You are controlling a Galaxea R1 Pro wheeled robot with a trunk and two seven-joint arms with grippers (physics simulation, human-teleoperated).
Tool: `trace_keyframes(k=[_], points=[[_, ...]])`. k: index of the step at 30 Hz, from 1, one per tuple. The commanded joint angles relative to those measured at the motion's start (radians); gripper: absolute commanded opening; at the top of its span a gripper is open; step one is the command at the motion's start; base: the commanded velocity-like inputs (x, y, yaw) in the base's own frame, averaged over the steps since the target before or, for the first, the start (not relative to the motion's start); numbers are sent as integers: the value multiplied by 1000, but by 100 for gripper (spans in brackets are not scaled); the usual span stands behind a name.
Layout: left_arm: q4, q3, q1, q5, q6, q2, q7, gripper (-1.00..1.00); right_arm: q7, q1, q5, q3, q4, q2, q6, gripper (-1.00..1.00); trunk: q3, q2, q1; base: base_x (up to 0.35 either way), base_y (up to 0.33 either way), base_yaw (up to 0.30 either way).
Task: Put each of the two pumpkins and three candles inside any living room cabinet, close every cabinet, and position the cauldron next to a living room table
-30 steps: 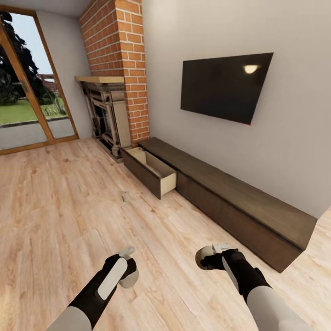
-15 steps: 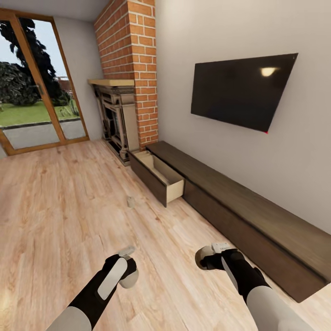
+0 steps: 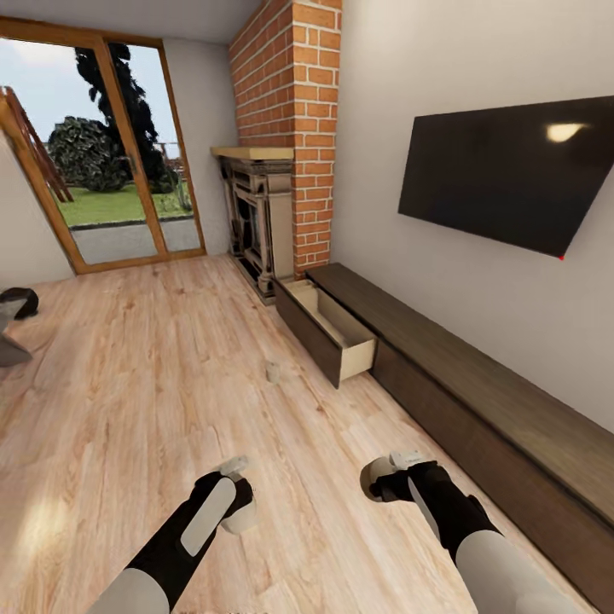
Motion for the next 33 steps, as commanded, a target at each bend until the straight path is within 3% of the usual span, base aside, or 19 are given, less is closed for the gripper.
trace_keyframes(k=[1,10,33], points=[[0,0,0,-1,0,0,-1,-100,0,0,-1,0,0,0,0,-100,0,0,0,0,0,288],[2,44,0,-1,-1,-1,-1,-100,0,0,-1,0,2,0,0,-100,0,0,0,0,0,288],[3,46,0,-1,-1,-2,-1,-100,0,0,-1,0,2,-1,0,-100,0,0,0,0,0,288]])
